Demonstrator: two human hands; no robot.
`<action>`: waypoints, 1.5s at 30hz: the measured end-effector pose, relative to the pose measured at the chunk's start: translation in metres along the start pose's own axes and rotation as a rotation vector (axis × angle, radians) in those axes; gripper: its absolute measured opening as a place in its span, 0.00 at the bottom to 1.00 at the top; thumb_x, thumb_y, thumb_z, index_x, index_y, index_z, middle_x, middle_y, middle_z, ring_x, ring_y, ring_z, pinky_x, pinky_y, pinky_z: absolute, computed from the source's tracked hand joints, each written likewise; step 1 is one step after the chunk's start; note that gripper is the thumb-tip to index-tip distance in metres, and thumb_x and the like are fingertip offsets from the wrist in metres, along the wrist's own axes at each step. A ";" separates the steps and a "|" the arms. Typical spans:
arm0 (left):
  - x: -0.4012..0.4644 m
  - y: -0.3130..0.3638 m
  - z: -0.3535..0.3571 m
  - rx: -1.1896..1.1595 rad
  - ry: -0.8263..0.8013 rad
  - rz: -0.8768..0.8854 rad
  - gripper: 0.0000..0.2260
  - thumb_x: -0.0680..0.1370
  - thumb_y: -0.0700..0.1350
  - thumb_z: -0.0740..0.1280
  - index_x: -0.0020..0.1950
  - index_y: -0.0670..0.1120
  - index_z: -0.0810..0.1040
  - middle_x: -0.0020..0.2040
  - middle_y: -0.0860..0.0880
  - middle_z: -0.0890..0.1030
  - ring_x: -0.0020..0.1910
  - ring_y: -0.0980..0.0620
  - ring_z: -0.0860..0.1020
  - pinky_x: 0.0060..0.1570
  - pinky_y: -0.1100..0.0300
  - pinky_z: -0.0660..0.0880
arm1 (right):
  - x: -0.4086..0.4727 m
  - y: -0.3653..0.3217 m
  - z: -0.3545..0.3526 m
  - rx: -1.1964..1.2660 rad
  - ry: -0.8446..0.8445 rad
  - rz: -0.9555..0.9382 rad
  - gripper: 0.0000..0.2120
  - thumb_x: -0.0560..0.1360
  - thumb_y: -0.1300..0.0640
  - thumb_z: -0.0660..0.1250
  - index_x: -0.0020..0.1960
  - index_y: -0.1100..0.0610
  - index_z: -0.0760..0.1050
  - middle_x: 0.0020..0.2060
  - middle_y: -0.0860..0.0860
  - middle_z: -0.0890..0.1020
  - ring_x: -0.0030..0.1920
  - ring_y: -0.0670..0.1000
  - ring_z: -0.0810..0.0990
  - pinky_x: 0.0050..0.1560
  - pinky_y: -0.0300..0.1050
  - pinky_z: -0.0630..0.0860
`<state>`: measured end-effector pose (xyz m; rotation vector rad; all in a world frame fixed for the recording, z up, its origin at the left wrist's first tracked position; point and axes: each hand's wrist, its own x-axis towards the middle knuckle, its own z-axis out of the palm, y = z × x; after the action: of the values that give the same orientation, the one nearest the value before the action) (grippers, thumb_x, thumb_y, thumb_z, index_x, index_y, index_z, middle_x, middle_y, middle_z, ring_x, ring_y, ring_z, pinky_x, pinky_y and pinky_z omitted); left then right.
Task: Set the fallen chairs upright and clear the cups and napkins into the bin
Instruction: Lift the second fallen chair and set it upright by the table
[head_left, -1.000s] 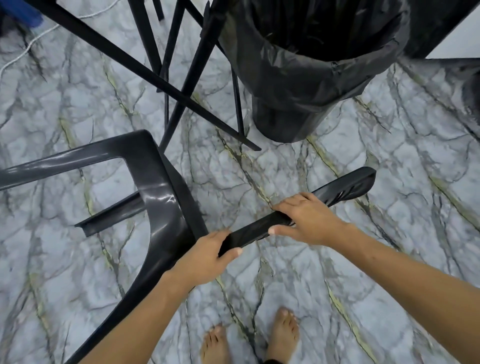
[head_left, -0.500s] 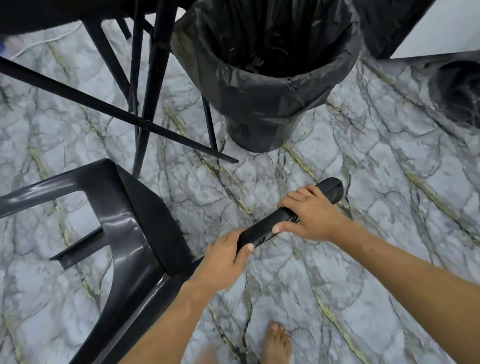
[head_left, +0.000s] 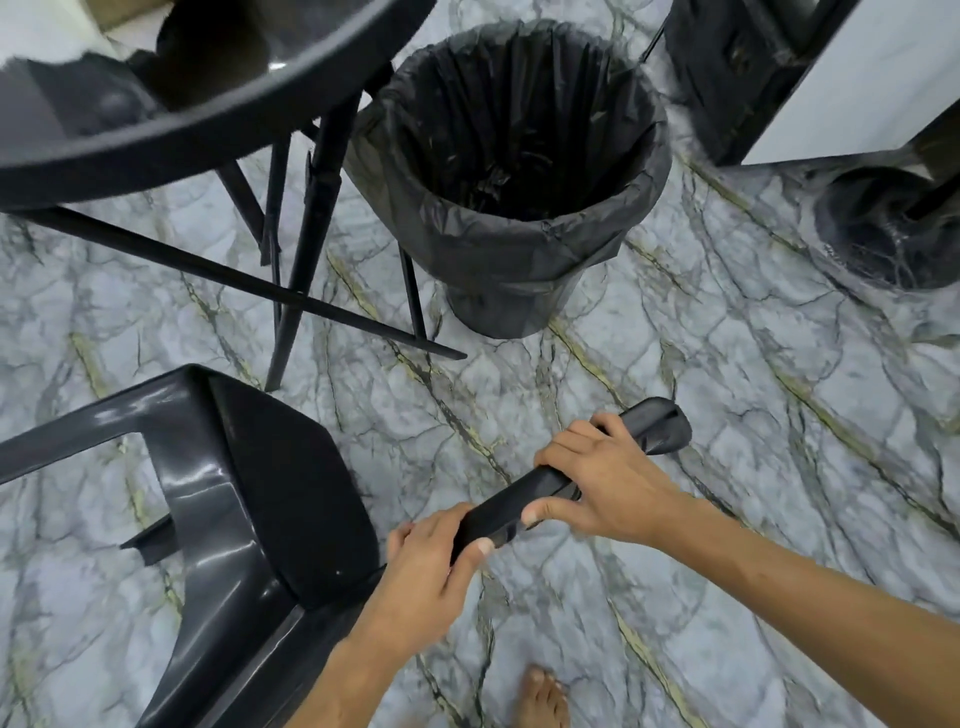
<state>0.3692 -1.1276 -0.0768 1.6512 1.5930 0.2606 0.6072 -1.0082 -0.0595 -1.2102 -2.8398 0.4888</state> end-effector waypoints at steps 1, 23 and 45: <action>-0.006 0.005 -0.005 -0.023 0.030 0.001 0.21 0.82 0.63 0.49 0.70 0.56 0.66 0.54 0.62 0.75 0.56 0.66 0.70 0.67 0.58 0.58 | 0.000 0.000 -0.013 -0.011 -0.011 -0.001 0.34 0.73 0.25 0.52 0.54 0.51 0.78 0.44 0.44 0.79 0.48 0.49 0.75 0.60 0.47 0.60; -0.119 0.102 -0.180 -0.270 0.010 0.000 0.11 0.81 0.52 0.65 0.64 0.56 0.76 0.50 0.55 0.85 0.50 0.58 0.83 0.50 0.58 0.80 | 0.017 -0.155 -0.218 -0.127 -0.132 -0.079 0.20 0.79 0.39 0.59 0.55 0.55 0.74 0.52 0.51 0.77 0.56 0.54 0.71 0.57 0.54 0.62; -0.382 0.091 -0.222 -0.074 0.300 0.028 0.11 0.81 0.59 0.61 0.57 0.55 0.78 0.49 0.52 0.83 0.47 0.54 0.80 0.49 0.55 0.75 | -0.077 -0.407 -0.247 0.172 -0.159 -0.162 0.17 0.80 0.42 0.60 0.53 0.57 0.71 0.50 0.53 0.74 0.50 0.53 0.73 0.49 0.48 0.71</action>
<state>0.2242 -1.3752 0.2713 1.6356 1.7565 0.5987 0.4095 -1.2589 0.3013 -0.9429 -2.9178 0.8350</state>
